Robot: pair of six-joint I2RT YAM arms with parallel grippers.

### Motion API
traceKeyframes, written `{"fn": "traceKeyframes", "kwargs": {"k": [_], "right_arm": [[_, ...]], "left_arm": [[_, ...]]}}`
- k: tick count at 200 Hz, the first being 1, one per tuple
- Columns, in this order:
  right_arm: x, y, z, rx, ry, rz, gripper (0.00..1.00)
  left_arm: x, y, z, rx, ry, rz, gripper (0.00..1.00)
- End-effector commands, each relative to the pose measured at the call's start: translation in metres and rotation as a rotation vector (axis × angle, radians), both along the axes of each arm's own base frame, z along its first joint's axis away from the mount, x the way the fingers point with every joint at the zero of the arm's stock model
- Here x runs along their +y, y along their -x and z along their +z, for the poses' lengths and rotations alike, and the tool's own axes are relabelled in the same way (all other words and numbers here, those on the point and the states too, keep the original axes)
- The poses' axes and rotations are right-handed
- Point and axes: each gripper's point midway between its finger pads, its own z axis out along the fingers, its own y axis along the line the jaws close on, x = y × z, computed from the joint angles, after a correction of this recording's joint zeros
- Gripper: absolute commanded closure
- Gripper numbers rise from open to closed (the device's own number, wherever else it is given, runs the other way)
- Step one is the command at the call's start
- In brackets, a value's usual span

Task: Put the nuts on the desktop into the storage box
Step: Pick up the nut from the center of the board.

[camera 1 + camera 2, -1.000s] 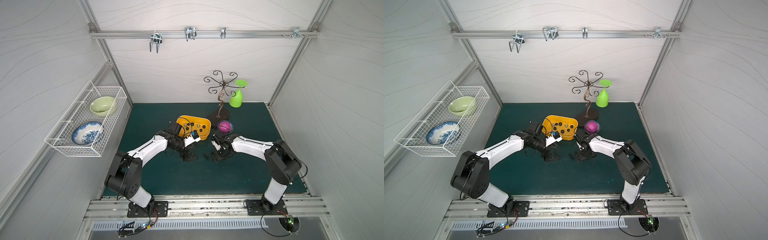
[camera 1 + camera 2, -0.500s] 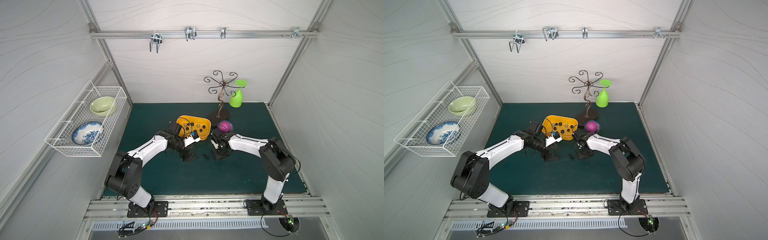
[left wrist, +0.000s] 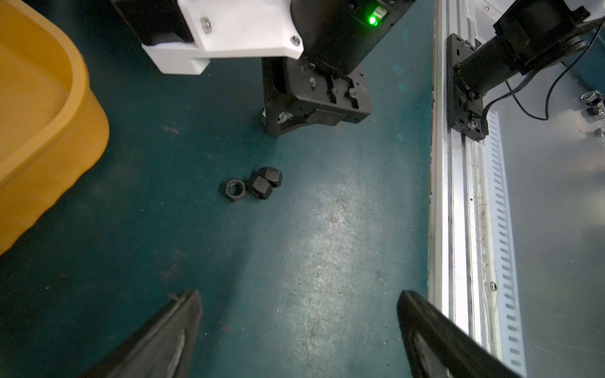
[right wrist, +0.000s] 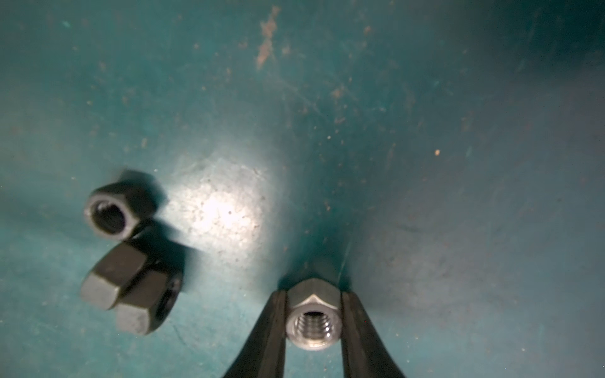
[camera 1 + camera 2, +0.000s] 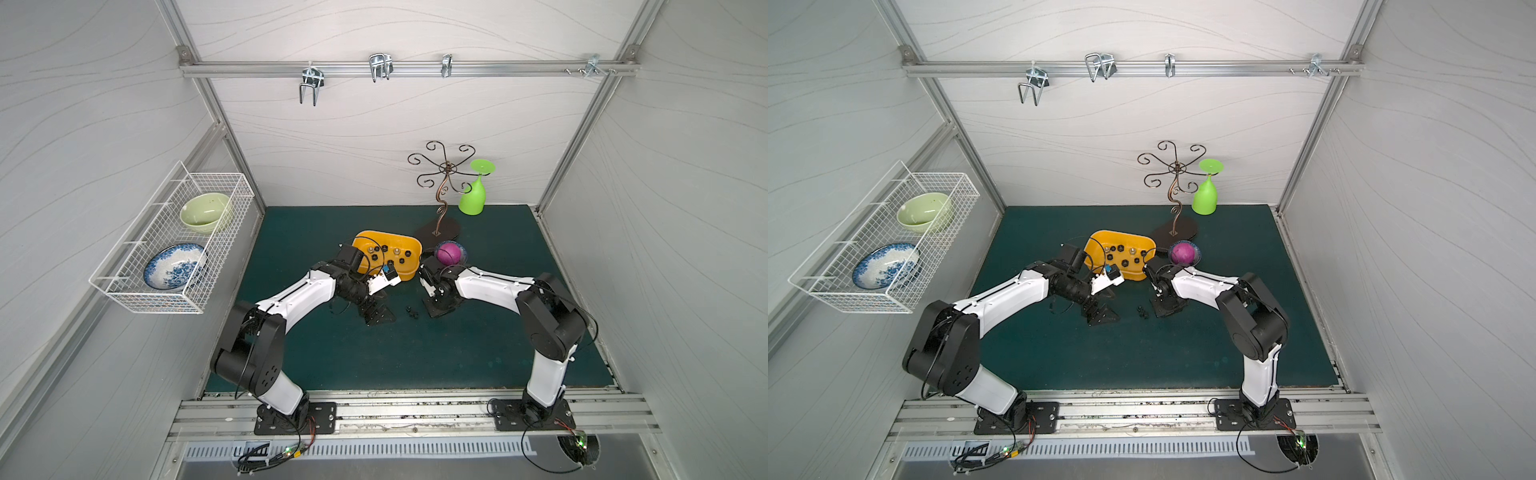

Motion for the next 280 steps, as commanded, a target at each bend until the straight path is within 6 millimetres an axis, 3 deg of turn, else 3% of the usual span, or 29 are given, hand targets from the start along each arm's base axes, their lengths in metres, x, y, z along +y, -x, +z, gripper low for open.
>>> {"fn": "traceKeyframes", "kwargs": {"k": [1, 46, 131, 214, 280], "right_arm": [[0.004, 0.004, 0.013, 0.006, -0.010, 0.009, 0.74], [0.010, 0.004, 0.039, -0.020, -0.046, 0.017, 0.73], [0.028, 0.002, 0.102, -0.087, -0.143, 0.062, 0.73], [0.072, -0.028, 0.165, -0.203, -0.285, 0.115, 0.72], [0.113, -0.065, 0.186, -0.280, -0.369, 0.126, 0.73]], "left_arm": [[-0.003, -0.006, 0.007, -0.025, 0.002, -0.011, 0.02], [-0.003, -0.008, 0.020, -0.059, -0.005, -0.032, 0.02], [0.009, -0.015, 0.072, -0.165, -0.015, -0.043, 0.02], [0.044, -0.047, 0.119, -0.240, 0.026, 0.150, 0.02], [0.061, -0.066, 0.134, -0.232, 0.056, 0.249, 0.02]]}}
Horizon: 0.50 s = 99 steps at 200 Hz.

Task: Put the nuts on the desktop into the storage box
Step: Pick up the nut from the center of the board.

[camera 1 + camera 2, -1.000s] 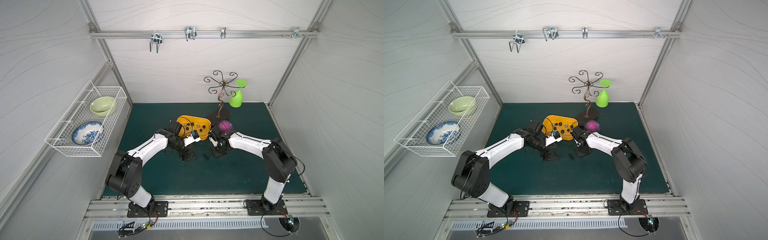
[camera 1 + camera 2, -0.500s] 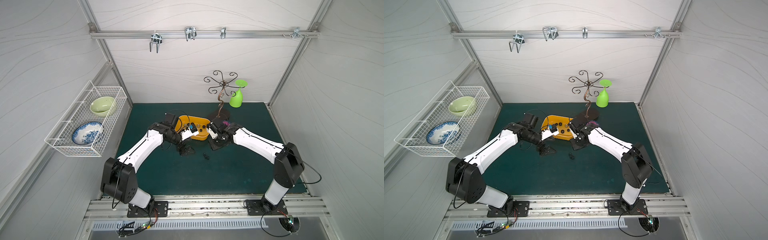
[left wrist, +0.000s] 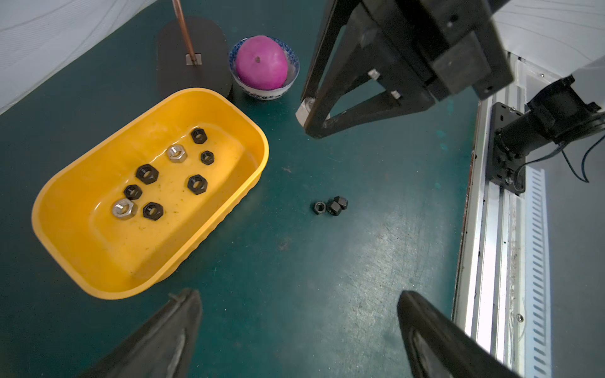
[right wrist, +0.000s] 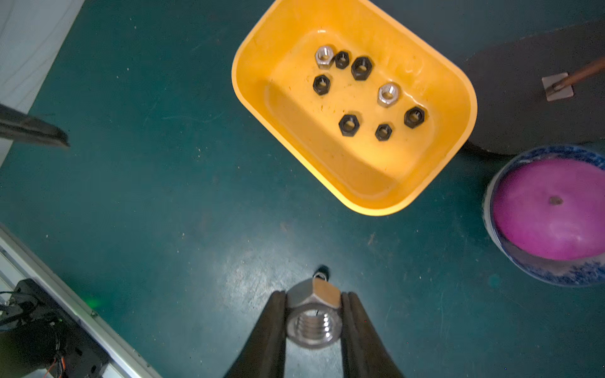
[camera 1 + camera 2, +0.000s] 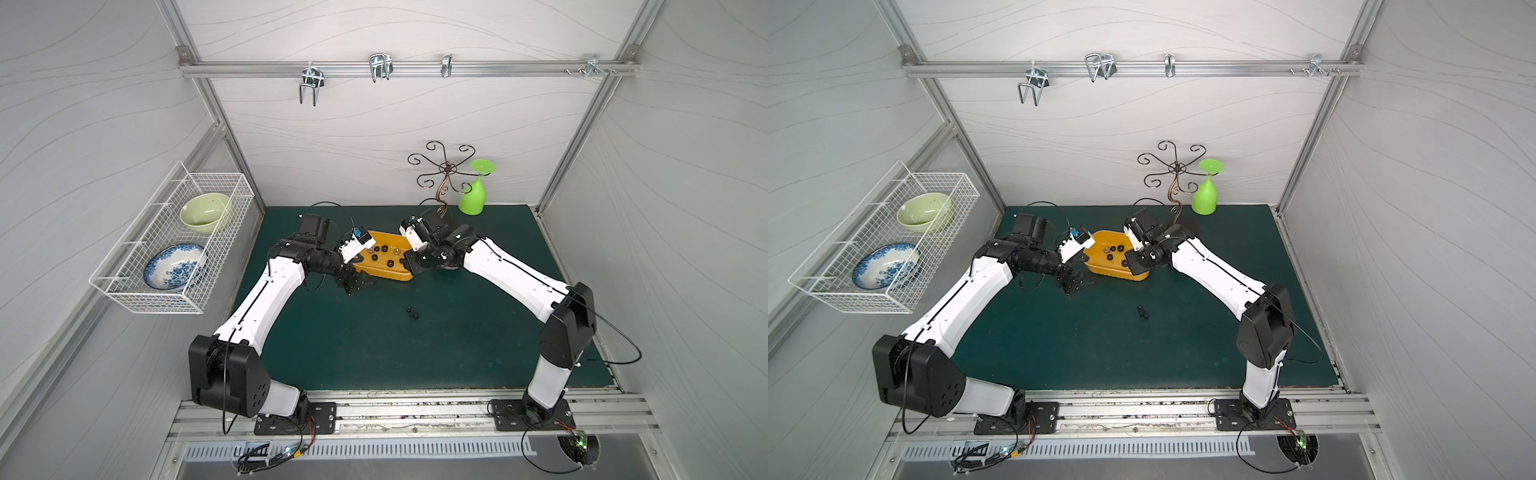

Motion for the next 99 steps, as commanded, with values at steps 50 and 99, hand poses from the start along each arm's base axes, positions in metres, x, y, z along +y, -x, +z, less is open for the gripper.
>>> {"fn": "traceKeyframes", "kwargs": {"k": [50, 99], "right_arm": [[0.040, -0.032, -0.009, -0.026, -0.019, 0.039, 0.73], [0.049, -0.054, -0.030, -0.012, -0.013, 0.030, 0.74]], "left_arm": [[0.002, -0.025, 0.018, -0.098, 0.016, 0.023, 0.02], [0.002, -0.040, 0.006, -0.088, 0.016, 0.019, 0.02]]}}
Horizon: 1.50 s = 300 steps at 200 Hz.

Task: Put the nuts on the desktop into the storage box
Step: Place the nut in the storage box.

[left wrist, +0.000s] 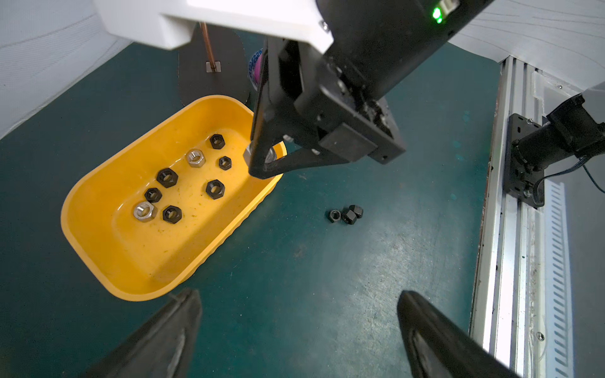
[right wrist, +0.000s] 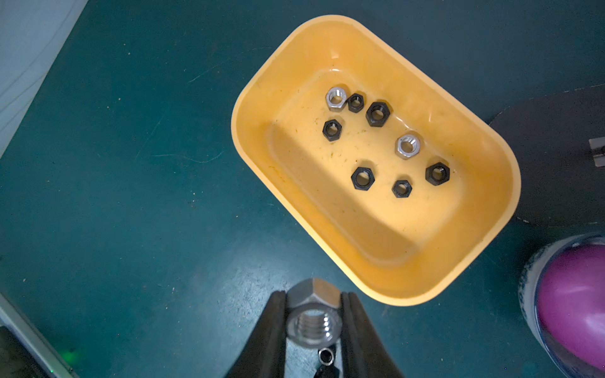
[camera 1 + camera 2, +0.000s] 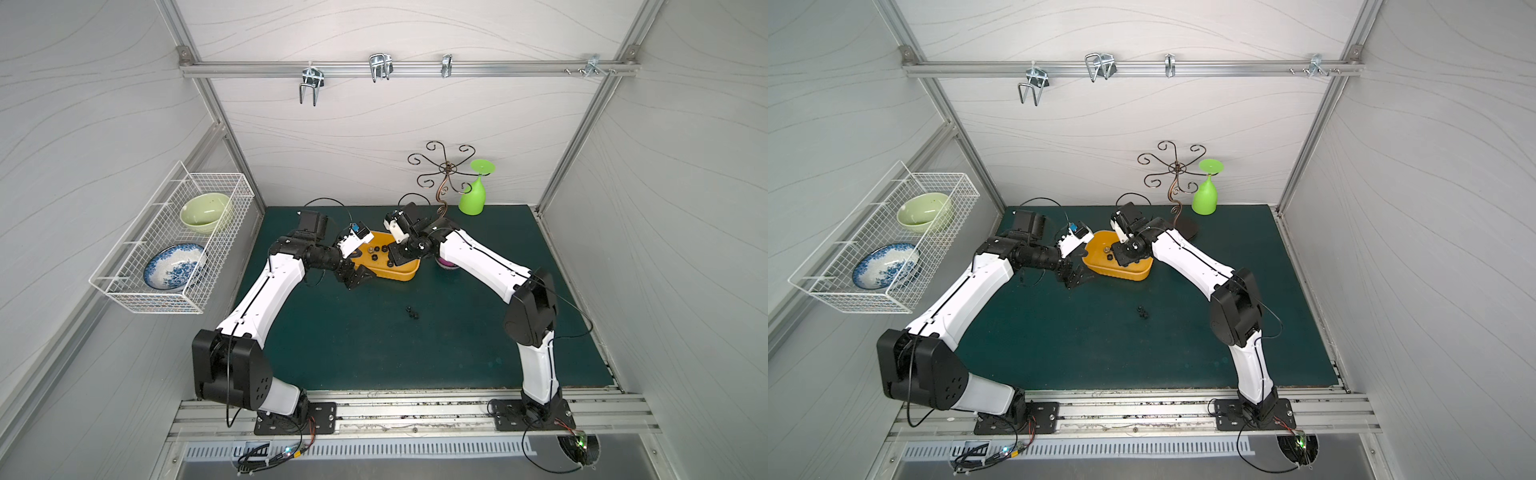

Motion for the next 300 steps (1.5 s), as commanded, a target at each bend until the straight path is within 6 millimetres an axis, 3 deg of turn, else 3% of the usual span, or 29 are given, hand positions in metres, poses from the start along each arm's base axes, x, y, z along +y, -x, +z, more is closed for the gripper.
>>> {"fn": "traceKeyframes", "kwargs": {"k": [1, 74, 163, 244, 300], "right_arm": [[0.006, -0.011, -0.004, -0.002, -0.013, 0.009, 0.74], [0.013, -0.033, -0.058, 0.084, 0.017, -0.019, 0.75], [0.010, -0.064, -0.110, 0.129, 0.018, -0.074, 0.75], [-0.002, -0.078, -0.148, 0.100, 0.144, -0.071, 0.76], [-0.013, -0.083, -0.163, 0.072, 0.240, -0.057, 0.75]], "left_arm": [[0.000, -0.021, 0.010, -0.067, 0.014, 0.001, 0.02], [-0.003, -0.047, -0.022, 0.020, 0.059, 0.030, 0.02], [-0.001, -0.054, -0.068, 0.076, 0.057, 0.075, 0.02], [-0.005, -0.039, -0.065, 0.100, 0.089, 0.050, 0.02], [-0.007, -0.038, -0.066, 0.113, 0.105, 0.048, 0.02]]}}
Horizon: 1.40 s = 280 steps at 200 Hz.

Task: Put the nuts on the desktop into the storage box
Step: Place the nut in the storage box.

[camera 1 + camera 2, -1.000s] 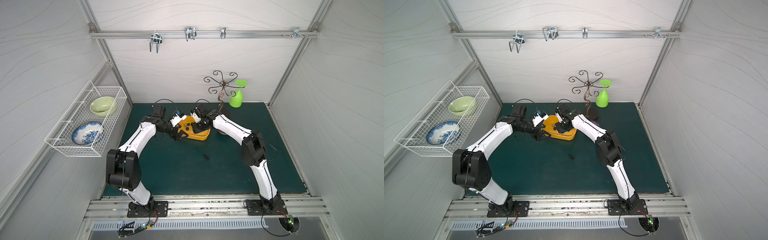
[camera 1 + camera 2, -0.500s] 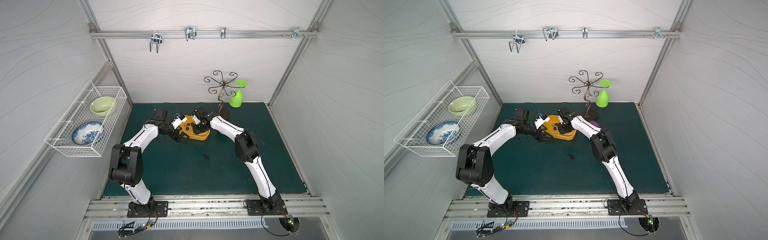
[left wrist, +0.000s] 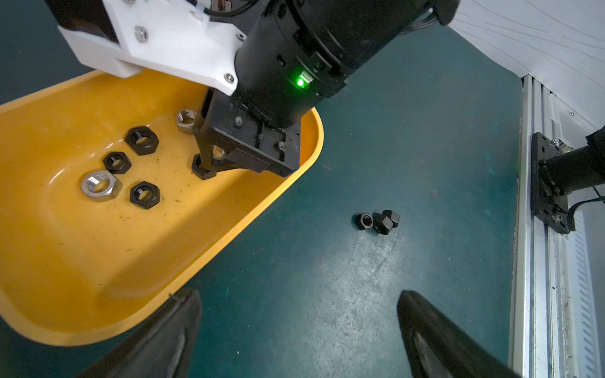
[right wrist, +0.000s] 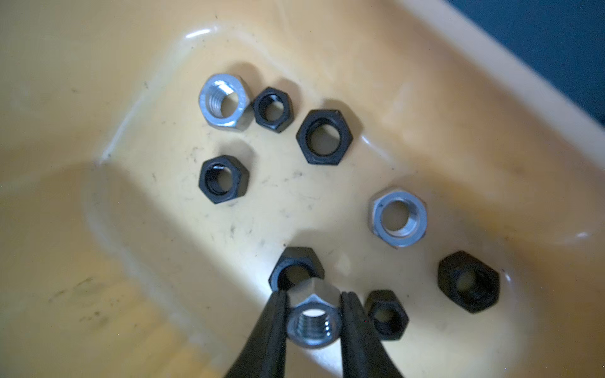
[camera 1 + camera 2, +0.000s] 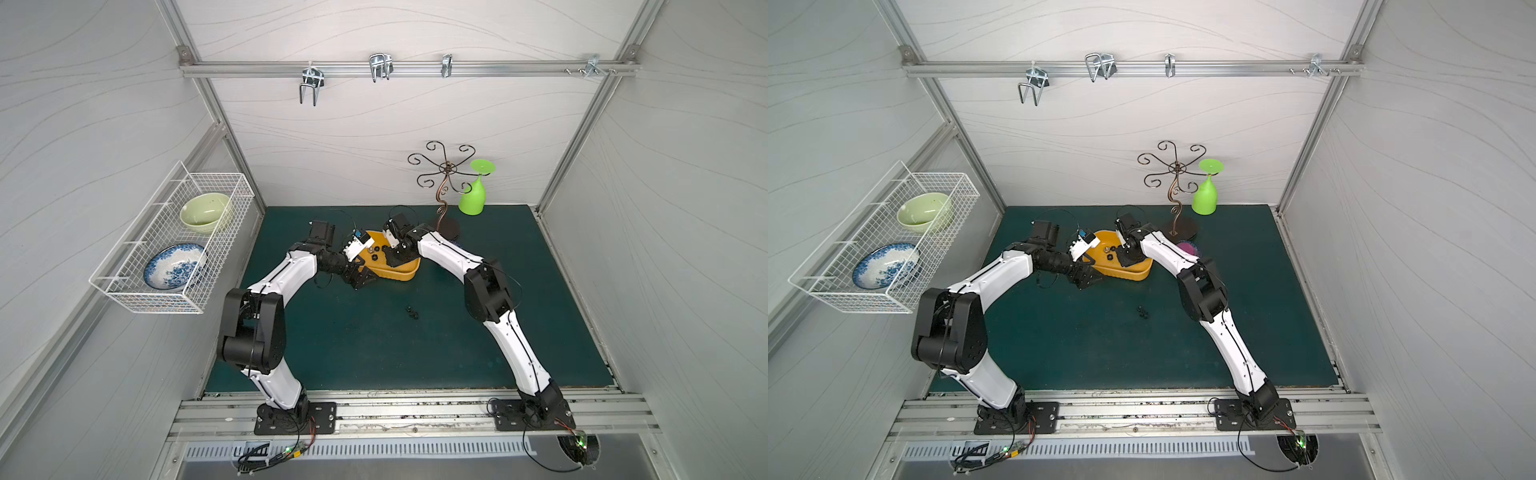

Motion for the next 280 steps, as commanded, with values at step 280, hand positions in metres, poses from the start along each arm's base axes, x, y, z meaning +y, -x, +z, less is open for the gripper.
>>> {"fn": "traceKeyframes", "kwargs": {"k": [280], "right_arm": [[-0.021, 0.000, -0.023, 0.010, 0.093, 0.022, 0.73]], "left_arm": [[-0.005, 0.006, 0.013, -0.012, 0.047, -0.031, 0.02]]}}
